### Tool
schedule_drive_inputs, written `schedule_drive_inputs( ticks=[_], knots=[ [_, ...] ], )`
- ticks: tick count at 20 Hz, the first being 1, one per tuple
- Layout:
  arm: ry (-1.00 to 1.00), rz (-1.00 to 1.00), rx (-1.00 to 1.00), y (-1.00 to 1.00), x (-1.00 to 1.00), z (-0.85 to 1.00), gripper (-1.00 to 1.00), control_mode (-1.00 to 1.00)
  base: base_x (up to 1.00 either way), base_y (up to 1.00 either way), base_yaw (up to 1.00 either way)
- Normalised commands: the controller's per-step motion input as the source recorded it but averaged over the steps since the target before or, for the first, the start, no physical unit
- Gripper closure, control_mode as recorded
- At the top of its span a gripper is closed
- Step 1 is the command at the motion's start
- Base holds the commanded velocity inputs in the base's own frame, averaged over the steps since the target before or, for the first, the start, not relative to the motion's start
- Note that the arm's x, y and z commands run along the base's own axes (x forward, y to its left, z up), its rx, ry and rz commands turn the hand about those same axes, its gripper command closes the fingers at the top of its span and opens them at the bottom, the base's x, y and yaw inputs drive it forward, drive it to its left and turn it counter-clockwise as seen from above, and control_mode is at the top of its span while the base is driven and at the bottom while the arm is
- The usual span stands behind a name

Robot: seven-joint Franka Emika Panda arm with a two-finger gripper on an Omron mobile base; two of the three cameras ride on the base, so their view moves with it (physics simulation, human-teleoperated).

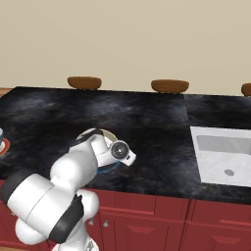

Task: Move the bowls from the cabinet to the plates on the dining table.

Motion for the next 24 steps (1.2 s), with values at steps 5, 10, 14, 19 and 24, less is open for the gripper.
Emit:
schedule_drive_inputs(
  ticks=[5, 10, 14, 19, 24],
  knots=[
    [0.11, 0.0, -0.03, 0.01, 0.06, 0.13, 1.0, -1.0, 0.0, 0.0, 0.0],
    [0.02, 0.0, 0.0, 0.0, 0.01, 0.0, -1.0, -1.0, 0.0, 0.0, 0.0],
    [0.08, 0.0, 0.0, 0.0, 0.03, 0.31, -1.0, -1.0, 0.0, 0.0, 0.0],
    [0.12, 0.0, 0.0, 0.0, 0.02, 0.49, -1.0, -1.0, 0.0, 0.0, 0.0],
    [0.06, 0.0, 0.0, -0.13, -0.21, 0.5, -1.0, -1.0, 0.0, 0.0, 0.0]
  ],
)
